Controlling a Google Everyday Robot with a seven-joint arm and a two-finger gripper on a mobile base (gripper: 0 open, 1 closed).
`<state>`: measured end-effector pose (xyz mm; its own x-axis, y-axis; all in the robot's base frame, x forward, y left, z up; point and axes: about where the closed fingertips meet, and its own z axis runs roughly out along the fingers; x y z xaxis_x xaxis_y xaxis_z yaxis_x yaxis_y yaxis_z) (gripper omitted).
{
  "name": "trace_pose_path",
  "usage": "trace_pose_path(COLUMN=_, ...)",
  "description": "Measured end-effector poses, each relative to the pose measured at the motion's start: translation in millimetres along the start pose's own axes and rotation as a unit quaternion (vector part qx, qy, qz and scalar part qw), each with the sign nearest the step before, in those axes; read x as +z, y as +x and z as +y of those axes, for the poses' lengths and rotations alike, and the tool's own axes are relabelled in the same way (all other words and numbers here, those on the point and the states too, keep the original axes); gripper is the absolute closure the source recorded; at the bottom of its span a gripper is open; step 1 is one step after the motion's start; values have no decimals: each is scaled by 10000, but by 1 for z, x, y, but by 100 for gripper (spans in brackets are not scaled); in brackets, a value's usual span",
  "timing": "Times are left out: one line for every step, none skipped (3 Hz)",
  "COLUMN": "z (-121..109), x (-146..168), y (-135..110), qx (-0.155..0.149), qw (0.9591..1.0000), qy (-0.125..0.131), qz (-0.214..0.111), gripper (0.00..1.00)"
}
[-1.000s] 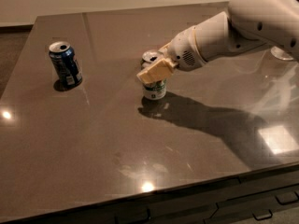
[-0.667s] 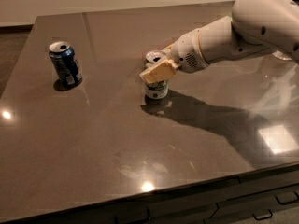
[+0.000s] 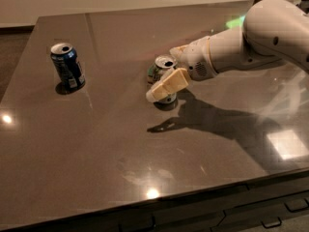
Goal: Move 7up can near sponge
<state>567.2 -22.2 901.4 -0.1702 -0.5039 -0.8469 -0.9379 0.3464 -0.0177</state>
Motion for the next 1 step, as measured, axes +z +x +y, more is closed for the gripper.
trace_pose_path(z=0, x=0, y=0, qx=0, qw=10000, qy=-1, qz=0, gripper=0)
